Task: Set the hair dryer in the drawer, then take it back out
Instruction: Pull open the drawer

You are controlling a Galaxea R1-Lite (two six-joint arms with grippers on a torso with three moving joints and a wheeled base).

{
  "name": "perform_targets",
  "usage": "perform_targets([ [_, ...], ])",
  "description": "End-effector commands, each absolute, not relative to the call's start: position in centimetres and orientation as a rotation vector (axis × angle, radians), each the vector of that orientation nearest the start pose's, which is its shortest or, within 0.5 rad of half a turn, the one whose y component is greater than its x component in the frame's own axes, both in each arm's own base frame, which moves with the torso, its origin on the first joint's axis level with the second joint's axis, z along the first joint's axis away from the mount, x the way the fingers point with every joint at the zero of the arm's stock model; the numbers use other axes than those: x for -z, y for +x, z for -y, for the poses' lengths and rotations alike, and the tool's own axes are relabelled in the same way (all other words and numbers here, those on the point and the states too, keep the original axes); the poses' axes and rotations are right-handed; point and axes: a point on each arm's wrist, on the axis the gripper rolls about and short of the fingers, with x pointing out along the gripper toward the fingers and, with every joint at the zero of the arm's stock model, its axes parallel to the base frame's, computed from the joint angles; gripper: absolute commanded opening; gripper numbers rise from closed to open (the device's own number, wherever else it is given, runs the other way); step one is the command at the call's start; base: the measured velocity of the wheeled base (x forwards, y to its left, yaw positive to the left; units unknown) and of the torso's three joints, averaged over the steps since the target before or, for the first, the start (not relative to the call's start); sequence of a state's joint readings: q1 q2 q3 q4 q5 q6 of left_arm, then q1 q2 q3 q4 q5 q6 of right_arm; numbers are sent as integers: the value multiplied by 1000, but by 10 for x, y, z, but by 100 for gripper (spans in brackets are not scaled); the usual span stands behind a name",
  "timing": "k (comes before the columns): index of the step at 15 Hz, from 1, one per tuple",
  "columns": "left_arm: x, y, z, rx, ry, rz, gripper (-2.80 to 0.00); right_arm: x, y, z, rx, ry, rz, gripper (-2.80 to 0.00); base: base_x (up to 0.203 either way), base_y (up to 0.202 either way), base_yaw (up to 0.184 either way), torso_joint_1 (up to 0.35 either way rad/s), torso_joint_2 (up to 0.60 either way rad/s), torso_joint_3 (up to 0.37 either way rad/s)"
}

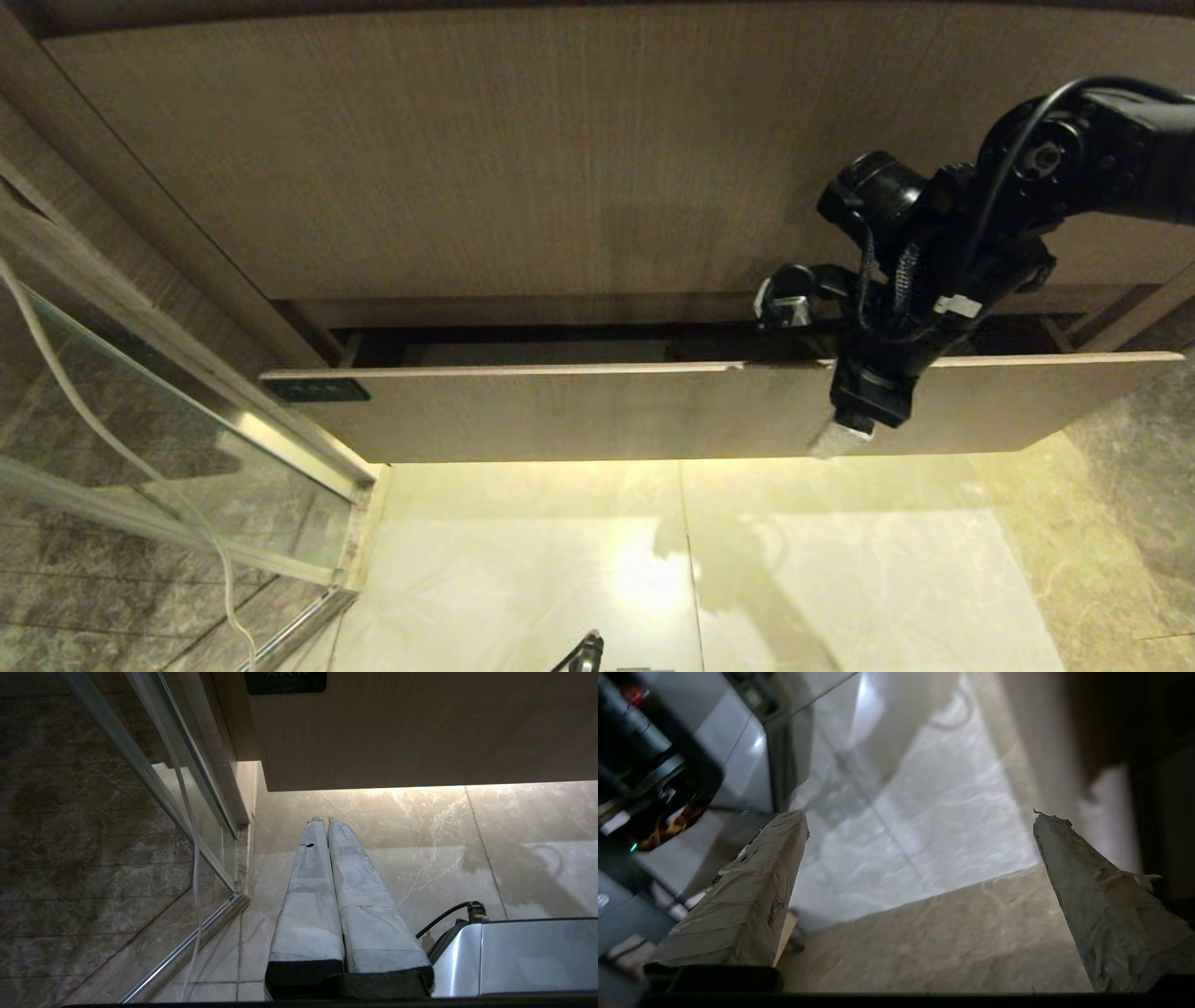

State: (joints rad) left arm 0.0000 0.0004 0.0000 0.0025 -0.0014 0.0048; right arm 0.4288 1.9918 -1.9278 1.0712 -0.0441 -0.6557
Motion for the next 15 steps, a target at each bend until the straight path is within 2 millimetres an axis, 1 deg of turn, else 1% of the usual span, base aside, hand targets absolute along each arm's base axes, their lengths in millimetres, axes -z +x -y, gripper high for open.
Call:
perform_targets([
  [1, -75, -23, 0, 2, 5, -6, -280, -259, 307, -149, -651, -891, -890, 0, 0, 0, 0, 0, 0, 0],
  [2, -75, -23, 0, 2, 5, -6, -280, -267, 299, -149, -639, -903, -864, 0, 0, 0, 0, 0, 0, 0],
  [3, -75, -23, 0, 2, 5, -6, -280, -268, 296, -151, -640, -910, -857, 0, 0, 0, 0, 0, 0, 0],
  [5, -75, -23, 0, 2, 5, -6, -280, -265, 299, -153, -633, -906, -862, 0, 0, 0, 0, 0, 0, 0],
  [6, -75, -23, 0, 2, 5, -6, -280, -269, 297, -152, -621, -896, -859, 0, 0, 0, 0, 0, 0, 0],
  [8, -75, -23, 0, 2, 5, -6, -280, -288, 283, -144, -583, -874, -813, 0, 0, 0, 0, 0, 0, 0],
  [10, -75, -23, 0, 2, 5, -6, -280, -321, 249, -126, -533, -817, -739, 0, 0, 0, 0, 0, 0, 0],
  [12, -75, -23, 0, 2, 5, -6, -280, -348, 213, -107, -473, -712, -680, 0, 0, 0, 0, 0, 0, 0],
  [15, -75, -23, 0, 2, 5, -6, -280, -375, 167, -82, -317, -625, -591, 0, 0, 0, 0, 0, 0, 0],
])
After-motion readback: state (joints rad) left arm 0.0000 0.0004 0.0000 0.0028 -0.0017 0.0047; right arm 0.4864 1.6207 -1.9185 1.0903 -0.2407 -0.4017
